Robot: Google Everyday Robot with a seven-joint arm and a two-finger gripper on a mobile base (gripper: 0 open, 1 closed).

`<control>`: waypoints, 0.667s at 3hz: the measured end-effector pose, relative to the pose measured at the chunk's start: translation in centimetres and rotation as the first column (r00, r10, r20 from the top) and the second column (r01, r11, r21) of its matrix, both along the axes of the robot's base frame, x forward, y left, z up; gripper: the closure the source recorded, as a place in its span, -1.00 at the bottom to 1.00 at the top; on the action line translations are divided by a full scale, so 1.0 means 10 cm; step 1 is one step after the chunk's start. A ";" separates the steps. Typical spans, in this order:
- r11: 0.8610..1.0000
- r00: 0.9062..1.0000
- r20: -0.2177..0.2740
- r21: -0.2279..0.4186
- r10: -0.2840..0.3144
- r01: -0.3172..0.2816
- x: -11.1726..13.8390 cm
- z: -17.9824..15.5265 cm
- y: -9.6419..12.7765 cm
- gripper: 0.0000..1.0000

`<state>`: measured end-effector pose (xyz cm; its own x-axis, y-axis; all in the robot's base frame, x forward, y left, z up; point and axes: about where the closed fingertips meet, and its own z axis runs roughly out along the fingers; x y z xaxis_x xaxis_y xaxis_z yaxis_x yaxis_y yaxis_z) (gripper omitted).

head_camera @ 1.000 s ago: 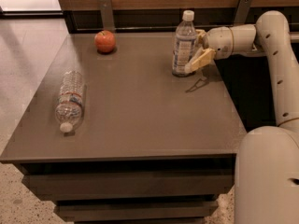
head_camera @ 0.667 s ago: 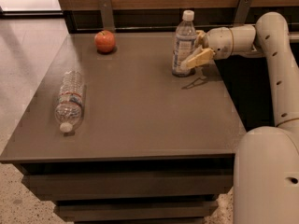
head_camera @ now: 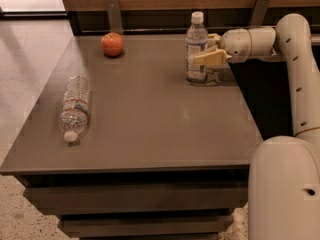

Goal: Knock blue plastic bottle over

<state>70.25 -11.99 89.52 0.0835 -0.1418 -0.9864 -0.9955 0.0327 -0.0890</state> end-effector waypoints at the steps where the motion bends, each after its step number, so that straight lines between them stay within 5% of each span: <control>1: 1.000 0.999 0.033 -0.023 0.002 -0.002 0.00 0.08 -0.01 0.71; 2: 0.998 0.996 0.086 -0.061 0.011 -0.006 -0.01 0.22 -0.01 1.00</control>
Offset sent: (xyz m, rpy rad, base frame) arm 0.0054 -0.0218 0.0457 -0.1233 -0.1533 0.0400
